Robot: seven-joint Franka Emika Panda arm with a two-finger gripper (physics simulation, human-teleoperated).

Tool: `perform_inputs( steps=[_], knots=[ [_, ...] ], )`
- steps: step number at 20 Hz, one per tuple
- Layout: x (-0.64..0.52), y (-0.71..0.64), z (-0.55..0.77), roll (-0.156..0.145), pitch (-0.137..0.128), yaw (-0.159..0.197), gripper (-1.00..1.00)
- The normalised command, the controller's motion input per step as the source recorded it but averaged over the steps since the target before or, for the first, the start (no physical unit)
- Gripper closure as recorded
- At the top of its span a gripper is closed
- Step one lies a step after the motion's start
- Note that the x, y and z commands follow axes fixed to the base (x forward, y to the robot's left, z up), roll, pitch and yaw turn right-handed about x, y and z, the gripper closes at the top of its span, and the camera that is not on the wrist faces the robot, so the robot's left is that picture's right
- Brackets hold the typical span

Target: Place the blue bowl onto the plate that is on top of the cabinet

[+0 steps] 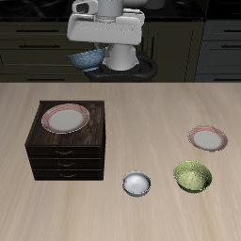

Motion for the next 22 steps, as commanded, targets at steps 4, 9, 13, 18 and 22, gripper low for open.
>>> perform_inputs(
  steps=[4,9,13,18,22],
  knots=[
    [0.06,-0.37,0.00,-0.033,0.009,-0.009,1.00],
    [0.06,-0.17,0.10,0.048,0.009,0.000,1.00],
    [0.11,-0.20,0.14,-0.004,-0.026,0.037,1.00],
    [0.23,-0.09,0.03,0.012,0.012,0.003,1.00],
    [0.38,-0.07,-0.07,0.008,0.041,-0.029,1.00]
  ],
)
